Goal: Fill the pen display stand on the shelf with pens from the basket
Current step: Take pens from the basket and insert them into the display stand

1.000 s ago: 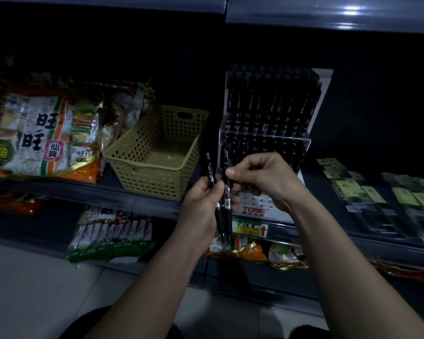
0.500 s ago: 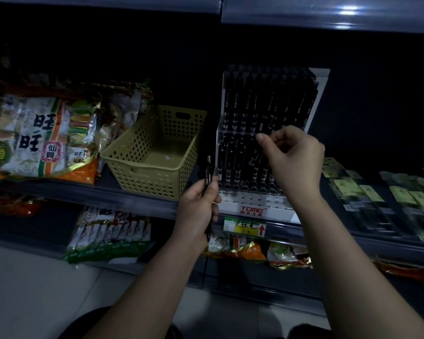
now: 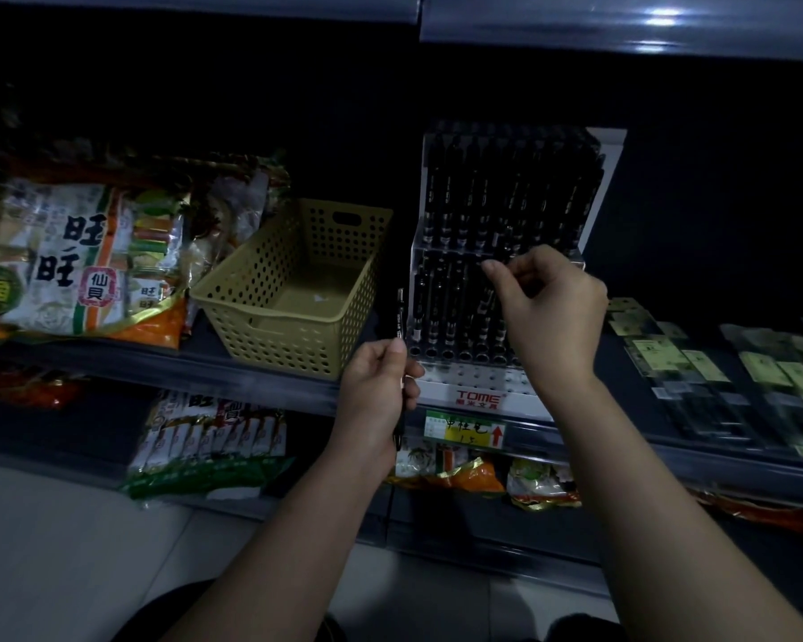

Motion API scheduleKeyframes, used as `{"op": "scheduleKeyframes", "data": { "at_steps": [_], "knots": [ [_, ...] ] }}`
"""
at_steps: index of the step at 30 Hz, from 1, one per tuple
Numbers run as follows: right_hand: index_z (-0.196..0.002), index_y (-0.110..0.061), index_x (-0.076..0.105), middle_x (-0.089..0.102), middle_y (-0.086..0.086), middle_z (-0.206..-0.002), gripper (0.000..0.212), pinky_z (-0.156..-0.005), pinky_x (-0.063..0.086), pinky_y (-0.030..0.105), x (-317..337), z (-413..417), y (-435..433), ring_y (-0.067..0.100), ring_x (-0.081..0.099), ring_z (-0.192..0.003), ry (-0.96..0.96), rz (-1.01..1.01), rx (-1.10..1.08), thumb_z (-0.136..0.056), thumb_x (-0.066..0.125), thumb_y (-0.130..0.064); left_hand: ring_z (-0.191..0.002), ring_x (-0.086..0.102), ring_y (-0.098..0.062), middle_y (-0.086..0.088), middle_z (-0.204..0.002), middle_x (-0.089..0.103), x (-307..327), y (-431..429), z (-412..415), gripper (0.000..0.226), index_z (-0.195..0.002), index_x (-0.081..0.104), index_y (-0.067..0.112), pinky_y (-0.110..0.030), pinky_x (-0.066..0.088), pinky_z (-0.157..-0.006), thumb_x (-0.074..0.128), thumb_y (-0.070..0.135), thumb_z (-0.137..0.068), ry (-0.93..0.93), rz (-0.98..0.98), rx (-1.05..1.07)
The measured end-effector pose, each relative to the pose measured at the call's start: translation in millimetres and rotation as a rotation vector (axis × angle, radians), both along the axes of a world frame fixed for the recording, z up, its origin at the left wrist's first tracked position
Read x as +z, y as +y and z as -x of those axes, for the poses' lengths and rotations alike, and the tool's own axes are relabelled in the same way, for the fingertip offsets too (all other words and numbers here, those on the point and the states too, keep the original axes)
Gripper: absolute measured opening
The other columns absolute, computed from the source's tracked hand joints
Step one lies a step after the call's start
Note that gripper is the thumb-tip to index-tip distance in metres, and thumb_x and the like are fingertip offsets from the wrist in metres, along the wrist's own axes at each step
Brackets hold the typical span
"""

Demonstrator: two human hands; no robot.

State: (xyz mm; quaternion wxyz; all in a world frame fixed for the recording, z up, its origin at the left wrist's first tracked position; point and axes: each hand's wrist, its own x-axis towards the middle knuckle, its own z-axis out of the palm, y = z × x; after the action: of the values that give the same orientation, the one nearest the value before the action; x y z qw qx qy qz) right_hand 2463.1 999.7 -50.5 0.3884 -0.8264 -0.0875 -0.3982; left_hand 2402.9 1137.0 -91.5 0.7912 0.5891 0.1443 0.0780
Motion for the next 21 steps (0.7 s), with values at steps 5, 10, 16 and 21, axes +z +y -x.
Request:
{"op": "scheduleKeyframes", "data": {
  "at_steps": [5, 10, 16, 21],
  "knots": [
    [-0.072, -0.008, 0.065, 0.058, -0.003, -0.060, 0.028, -0.054, 0.050, 0.033, -9, -2, 3, 0.017, 0.058, -0.057, 0.044, 0.049, 0.019, -0.083, 0.072, -0.033, -0.056, 0.045, -0.011, -0.003, -0.071, 0.056, 0, 1, 1, 0.015, -0.088, 0.054, 0.014, -0.021, 0.039, -0.051, 0.046, 0.017, -0.099, -0.008, 0.017, 0.005],
    [-0.073, -0.008, 0.065, 0.061, 0.000, -0.062, 0.028, -0.054, 0.050, 0.033, -19, -4, 4, 0.019, 0.059, -0.058, 0.130, 0.089, 0.022, -0.081, 0.074, -0.033, -0.057, 0.046, -0.010, -0.003, -0.073, 0.056, 1, 2, 1, 0.014, -0.089, 0.055, 0.014, -0.021, 0.040, -0.051, 0.046, 0.016, -0.099, -0.005, 0.023, -0.008],
    [-0.073, -0.011, 0.065, 0.063, 0.001, -0.063, 0.028, -0.055, 0.050, 0.036, -26, -6, 6, 0.020, 0.060, -0.060, 0.188, 0.094, 0.023, -0.080, 0.074, -0.037, -0.057, 0.047, -0.010, -0.003, -0.073, 0.057, 0, 2, 1, 0.012, -0.090, 0.056, 0.013, -0.020, 0.041, -0.050, 0.047, 0.015, -0.099, -0.010, 0.019, -0.003],
    [-0.071, -0.011, 0.063, 0.059, -0.002, -0.061, 0.029, -0.057, 0.050, 0.038, -28, -7, 6, 0.020, 0.057, -0.059, 0.211, 0.100, 0.047, -0.080, 0.074, -0.036, -0.061, 0.050, -0.011, -0.005, -0.076, 0.059, 2, 0, 1, 0.011, -0.092, 0.055, 0.014, -0.020, 0.043, -0.053, 0.048, 0.008, -0.098, -0.031, 0.053, -0.025]
  ]
}}
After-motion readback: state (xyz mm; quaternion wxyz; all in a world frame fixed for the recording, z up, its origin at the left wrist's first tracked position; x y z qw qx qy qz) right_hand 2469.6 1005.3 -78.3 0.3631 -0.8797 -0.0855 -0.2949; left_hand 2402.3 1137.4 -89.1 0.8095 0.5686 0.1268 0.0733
